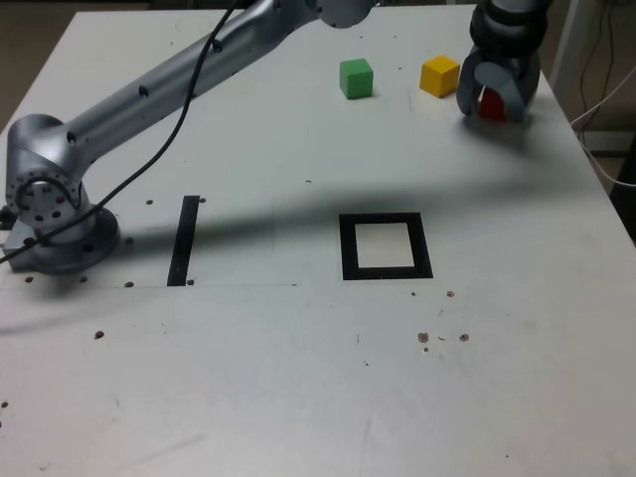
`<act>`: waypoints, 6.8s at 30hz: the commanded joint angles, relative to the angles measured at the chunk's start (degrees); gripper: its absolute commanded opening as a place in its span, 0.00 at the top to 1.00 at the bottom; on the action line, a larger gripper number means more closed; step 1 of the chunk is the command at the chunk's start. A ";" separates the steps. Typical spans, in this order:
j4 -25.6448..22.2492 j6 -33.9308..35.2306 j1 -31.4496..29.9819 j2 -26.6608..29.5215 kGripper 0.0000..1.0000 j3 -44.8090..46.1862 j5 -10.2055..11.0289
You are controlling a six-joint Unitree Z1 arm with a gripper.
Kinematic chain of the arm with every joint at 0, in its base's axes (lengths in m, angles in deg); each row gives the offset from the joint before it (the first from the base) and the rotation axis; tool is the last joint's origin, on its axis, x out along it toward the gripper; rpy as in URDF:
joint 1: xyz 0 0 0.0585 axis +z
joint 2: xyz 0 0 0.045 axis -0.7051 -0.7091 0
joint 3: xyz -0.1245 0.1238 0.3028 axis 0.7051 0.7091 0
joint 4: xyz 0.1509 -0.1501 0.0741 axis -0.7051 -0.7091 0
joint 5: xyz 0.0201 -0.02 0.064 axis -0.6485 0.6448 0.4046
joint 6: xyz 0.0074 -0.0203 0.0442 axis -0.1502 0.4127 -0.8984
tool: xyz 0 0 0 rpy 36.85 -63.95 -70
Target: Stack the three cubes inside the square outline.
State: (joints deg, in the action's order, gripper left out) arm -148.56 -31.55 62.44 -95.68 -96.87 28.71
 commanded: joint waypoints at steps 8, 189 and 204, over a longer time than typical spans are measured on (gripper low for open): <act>0.71 0.17 -0.05 -0.16 0.82 -1.44 -0.63; -4.66 -23.19 11.49 8.47 0.01 7.53 -0.90; -4.14 -24.46 11.49 3.08 0.05 4.37 -1.42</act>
State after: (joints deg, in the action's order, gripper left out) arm -152.53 -55.99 73.96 -91.97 -91.28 27.33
